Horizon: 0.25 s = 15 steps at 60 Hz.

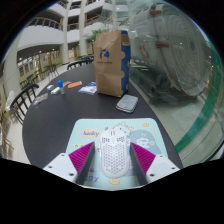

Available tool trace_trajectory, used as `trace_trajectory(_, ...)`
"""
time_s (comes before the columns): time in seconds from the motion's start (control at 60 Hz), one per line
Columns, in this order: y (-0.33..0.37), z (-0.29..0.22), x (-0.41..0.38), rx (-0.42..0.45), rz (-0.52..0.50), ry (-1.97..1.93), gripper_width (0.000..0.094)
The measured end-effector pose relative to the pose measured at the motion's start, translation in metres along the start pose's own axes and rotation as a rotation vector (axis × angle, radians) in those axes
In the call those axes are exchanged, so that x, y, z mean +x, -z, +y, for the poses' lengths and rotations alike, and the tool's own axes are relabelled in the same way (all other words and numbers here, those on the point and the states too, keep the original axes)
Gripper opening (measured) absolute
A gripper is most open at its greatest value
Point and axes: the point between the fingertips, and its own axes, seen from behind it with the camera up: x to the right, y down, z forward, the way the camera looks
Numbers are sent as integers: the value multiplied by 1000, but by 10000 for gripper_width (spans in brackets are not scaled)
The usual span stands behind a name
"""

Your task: Arrange mouse

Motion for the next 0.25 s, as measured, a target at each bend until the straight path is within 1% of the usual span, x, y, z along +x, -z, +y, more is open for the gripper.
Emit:
trace_trajectory(0.033, 5, 2, 0, -7, -9, 4, 870)
trace_trajectory(0.067, 11, 5, 2, -9, -11, 5, 824)
trace_trajectory(0.133, 28, 9, 6, 6, -15, -1, 854)
trace_trajectory(0.25, 66, 21, 11, 35, -26, -29, 846)
